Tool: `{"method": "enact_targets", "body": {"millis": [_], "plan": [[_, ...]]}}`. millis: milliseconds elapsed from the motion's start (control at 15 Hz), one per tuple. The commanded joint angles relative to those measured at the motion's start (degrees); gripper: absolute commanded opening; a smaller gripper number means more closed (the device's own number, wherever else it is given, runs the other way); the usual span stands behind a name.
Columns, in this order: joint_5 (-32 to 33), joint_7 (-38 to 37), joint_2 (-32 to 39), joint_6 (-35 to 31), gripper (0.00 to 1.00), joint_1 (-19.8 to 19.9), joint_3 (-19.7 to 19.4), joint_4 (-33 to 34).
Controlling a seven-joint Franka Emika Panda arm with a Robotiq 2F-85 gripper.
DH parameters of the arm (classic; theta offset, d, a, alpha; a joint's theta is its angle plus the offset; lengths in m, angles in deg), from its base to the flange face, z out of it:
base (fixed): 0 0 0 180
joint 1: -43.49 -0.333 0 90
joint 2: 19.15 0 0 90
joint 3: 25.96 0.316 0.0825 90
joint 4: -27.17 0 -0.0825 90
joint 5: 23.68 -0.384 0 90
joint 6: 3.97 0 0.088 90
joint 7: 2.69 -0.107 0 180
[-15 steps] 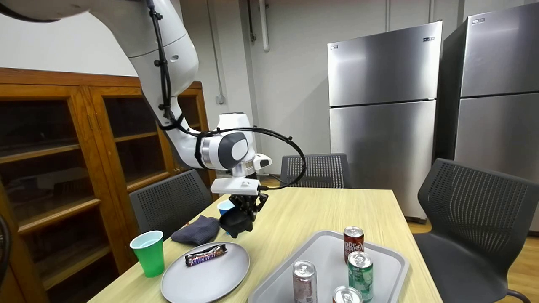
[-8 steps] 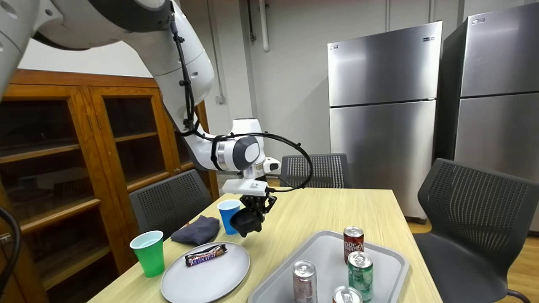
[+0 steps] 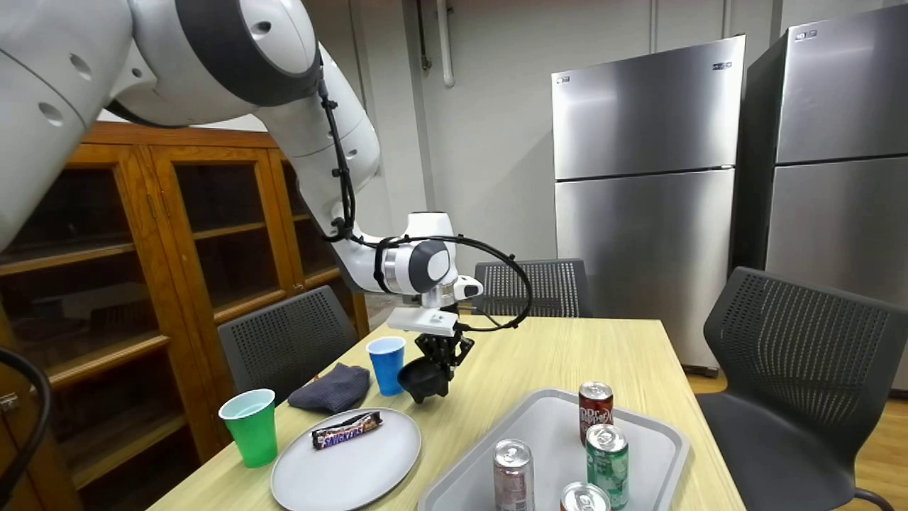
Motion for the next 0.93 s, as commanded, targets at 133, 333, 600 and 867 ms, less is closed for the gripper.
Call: {"method": "enact_targets", "body": {"millis": [133, 333, 600, 867], "plan": [[-1.03, -1.91, 3.11, 4.48, 0.02, -0.10, -0.01, 5.72], [-1.07, -2.06, 3.95, 5.59, 0.02, -0.05, -0.02, 6.91], [-0.97, -2.21, 4.33, 6.11, 0.42, -0.10, -0.13, 7.45], [-0.99, -1.72, 3.09, 5.60, 0.71, 0.20, -0.10, 6.41]]}}
